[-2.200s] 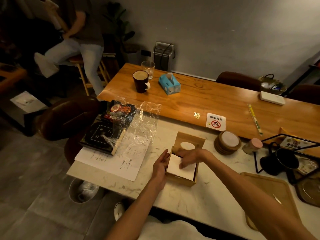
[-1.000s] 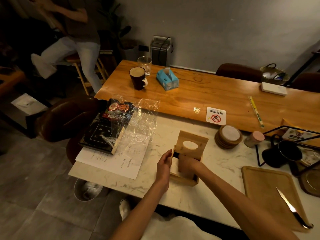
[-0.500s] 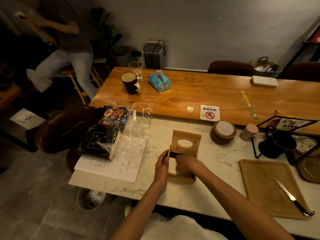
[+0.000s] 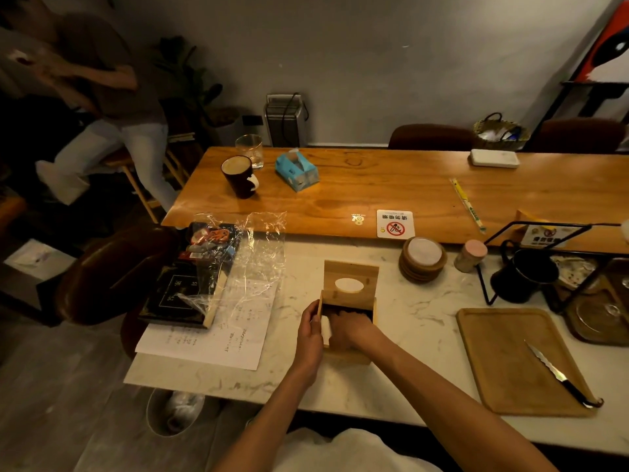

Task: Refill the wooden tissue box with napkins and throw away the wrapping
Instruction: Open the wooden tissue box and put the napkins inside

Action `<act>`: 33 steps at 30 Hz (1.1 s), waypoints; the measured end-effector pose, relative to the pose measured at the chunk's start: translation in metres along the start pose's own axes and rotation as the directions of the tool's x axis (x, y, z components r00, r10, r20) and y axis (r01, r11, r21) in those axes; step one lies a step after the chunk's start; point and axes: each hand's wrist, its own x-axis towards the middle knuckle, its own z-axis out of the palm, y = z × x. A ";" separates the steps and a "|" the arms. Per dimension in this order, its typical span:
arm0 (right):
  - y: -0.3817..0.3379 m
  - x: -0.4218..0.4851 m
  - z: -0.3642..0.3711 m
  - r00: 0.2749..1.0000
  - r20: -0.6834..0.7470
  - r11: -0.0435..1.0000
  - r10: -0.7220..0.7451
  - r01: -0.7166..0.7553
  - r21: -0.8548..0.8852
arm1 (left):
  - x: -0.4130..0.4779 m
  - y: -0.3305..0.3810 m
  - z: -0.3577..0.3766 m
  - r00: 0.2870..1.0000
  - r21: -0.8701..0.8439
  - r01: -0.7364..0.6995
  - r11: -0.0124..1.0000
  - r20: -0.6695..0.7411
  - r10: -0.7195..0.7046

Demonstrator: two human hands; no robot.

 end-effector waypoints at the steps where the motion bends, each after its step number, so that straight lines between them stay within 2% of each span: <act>1: 0.001 -0.001 -0.001 1.000 -0.002 1.000 -0.016 0.016 -0.016 | 0.000 0.000 0.000 1.000 0.005 -0.003 1.000 0.001 0.003; 7: 0.006 0.000 -0.003 1.000 0.006 0.990 0.001 -0.002 0.142 | -0.002 0.002 0.001 1.000 0.018 -0.015 1.000 -0.005 0.015; 12: 0.006 0.000 0.001 0.999 -0.009 0.993 0.038 -0.037 0.108 | -0.001 0.002 0.001 1.000 0.026 -0.013 1.000 0.010 0.012; 19: 0.006 0.000 -0.002 0.999 -0.006 0.978 -0.046 0.046 0.204 | -0.004 0.006 0.001 1.000 0.012 -0.019 1.000 0.021 0.019; 21: 0.007 0.000 -0.001 0.999 -0.014 0.980 -0.041 0.043 0.196 | -0.005 0.009 0.000 0.998 0.069 -0.050 0.996 0.051 0.046; 23: 0.010 -0.003 0.001 0.998 -0.046 0.987 -0.048 0.054 0.151 | -0.005 0.010 -0.003 0.985 0.166 -0.155 0.974 0.098 0.140; 25: 0.018 -0.015 0.000 0.989 -0.138 0.994 -0.052 0.066 0.093 | 0.002 0.007 -0.010 0.955 0.308 -0.285 0.908 0.176 0.240; 26: 0.025 -0.023 -0.002 0.978 -0.205 0.998 -0.037 0.048 0.046 | 0.005 0.010 -0.014 0.941 0.408 -0.320 0.855 0.245 0.235; 28: 0.039 -0.036 -0.006 0.942 -0.335 0.995 0.020 -0.053 -0.089 | 0.013 0.020 -0.017 0.932 0.614 -0.307 0.728 0.350 0.098; 29: 0.045 -0.044 -0.009 0.935 -0.349 0.984 0.064 -0.118 -0.135 | 0.017 0.026 -0.017 0.927 0.701 -0.287 0.653 0.374 0.007; 31: 0.052 -0.046 -0.014 0.947 -0.258 0.973 0.188 -0.216 -0.081 | 0.027 0.041 -0.013 0.904 0.827 -0.219 0.518 0.372 -0.213; 33: 0.054 -0.040 -0.020 0.967 -0.115 0.974 0.226 -0.223 0.036 | 0.036 0.054 -0.007 0.840 0.896 -0.158 0.414 0.343 -0.422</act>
